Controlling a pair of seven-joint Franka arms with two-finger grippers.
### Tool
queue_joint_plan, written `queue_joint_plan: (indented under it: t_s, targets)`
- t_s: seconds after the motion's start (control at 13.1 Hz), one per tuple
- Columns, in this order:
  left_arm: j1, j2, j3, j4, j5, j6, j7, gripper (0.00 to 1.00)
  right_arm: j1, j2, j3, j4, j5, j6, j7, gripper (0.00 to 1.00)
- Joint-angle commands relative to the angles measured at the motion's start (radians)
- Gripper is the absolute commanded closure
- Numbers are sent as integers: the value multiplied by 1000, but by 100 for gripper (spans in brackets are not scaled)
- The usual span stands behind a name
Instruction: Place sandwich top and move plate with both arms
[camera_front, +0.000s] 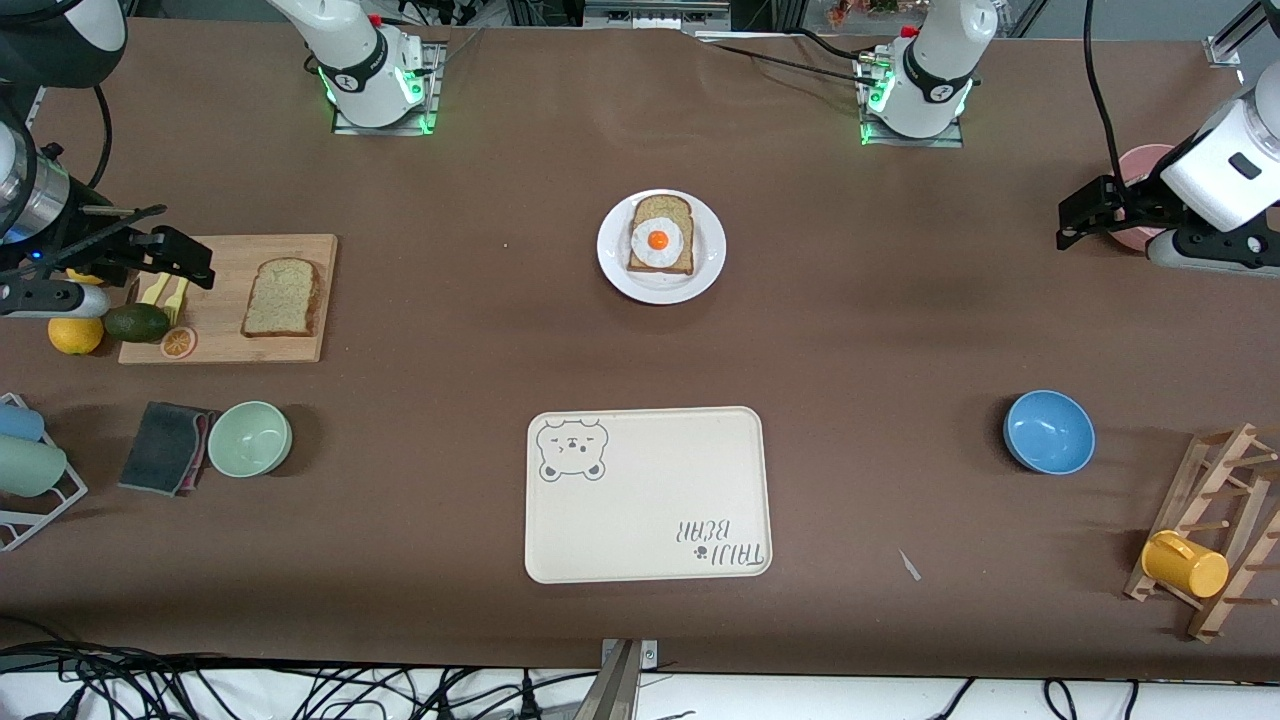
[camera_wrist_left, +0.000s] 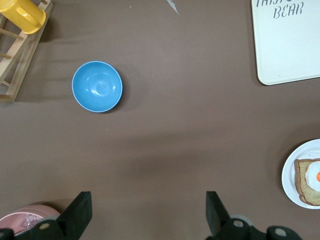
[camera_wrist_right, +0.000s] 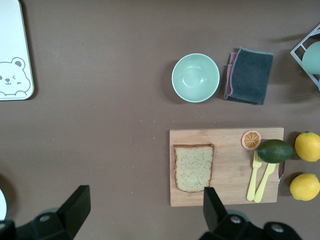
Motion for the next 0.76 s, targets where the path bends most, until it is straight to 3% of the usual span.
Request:
queue_joint_plan:
  t_s: [0.0,0.69]
  targets:
    - [-6,10,-2,27,23,-17,-7,0,-3,-14,2,-20,18,-13,8,0]
    - [-5,10,-2,27,23,-18,-7,0,0,-17,7,-22,21,-19,13,0]
